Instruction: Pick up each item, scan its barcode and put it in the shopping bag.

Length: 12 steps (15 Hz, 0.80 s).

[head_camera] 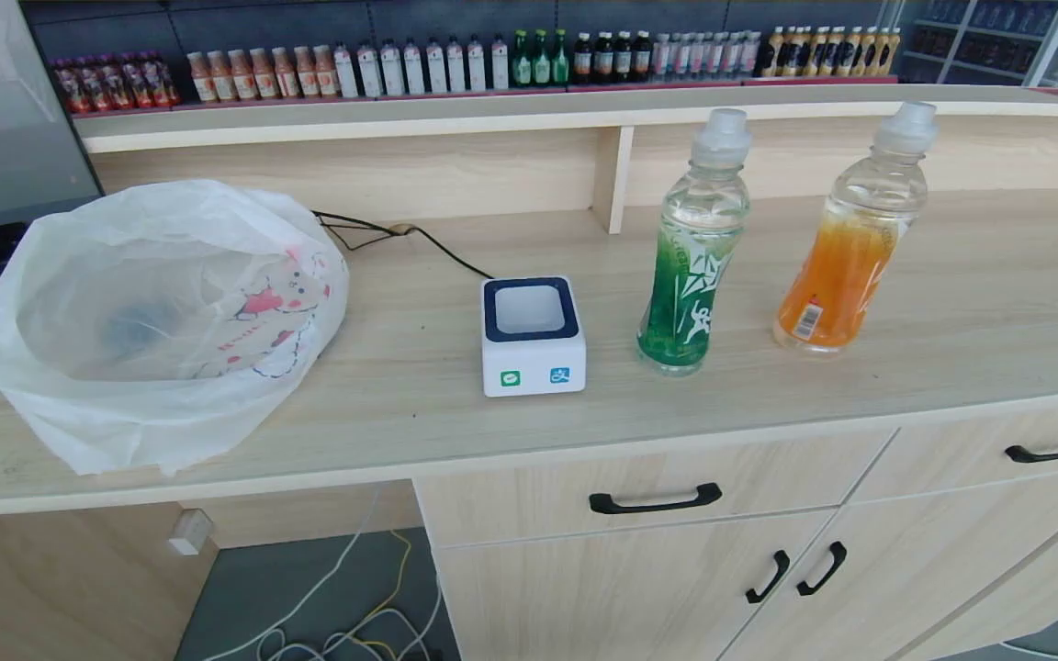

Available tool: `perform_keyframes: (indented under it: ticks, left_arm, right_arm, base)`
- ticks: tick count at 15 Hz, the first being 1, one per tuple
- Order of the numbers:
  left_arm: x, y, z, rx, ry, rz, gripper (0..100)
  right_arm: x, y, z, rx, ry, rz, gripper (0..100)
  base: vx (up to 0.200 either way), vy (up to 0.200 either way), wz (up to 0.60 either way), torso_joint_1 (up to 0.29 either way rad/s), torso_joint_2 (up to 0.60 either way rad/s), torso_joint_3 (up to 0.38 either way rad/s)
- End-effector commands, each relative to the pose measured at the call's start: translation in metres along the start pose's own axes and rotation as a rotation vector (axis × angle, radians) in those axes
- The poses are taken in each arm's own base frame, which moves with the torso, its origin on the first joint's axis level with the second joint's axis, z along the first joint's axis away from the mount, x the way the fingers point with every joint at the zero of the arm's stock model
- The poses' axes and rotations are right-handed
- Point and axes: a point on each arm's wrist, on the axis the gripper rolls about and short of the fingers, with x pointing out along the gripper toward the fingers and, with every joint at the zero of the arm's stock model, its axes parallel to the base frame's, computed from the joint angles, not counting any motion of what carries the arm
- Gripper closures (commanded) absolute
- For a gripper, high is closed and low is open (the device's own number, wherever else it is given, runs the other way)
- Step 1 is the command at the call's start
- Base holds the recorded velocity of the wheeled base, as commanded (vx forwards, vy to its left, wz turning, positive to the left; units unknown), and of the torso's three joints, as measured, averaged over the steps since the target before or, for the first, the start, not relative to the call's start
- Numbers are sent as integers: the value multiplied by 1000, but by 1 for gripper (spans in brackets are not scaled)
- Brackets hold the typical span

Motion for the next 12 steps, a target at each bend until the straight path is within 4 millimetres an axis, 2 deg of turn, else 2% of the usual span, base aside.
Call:
perform_keyframes:
  ticks: [1,7,9,10,11,12]
  left_arm:
    - [0,0,0,0,0,0,0]
    - [0,0,0,0,0,0,0]
    - [0,0,0,0,0,0,0]
    - [0,0,0,0,0,0,0]
    - [0,0,0,0,0,0,0]
    - [0,0,0,0,0,0,0]
  right_arm:
    - [17,-12,8,-14,61,22,0]
    - [48,-35,27,-15,112,47,0]
    - [58,-41,29,-19,118,65,0]
    - [69,-45,29,-24,111,102,0]
    - [69,-45,29,-24,111,102,0]
    - [87,-50,27,-36,100,146,0]
  base:
    - [0,0,0,0,0,0]
    - [0,0,0,0,0,0]
    - [0,0,0,0,0,0]
    - [0,0,0,0,0,0]
    - [0,0,0,0,0,0]
    - [0,0,0,0,0,0]
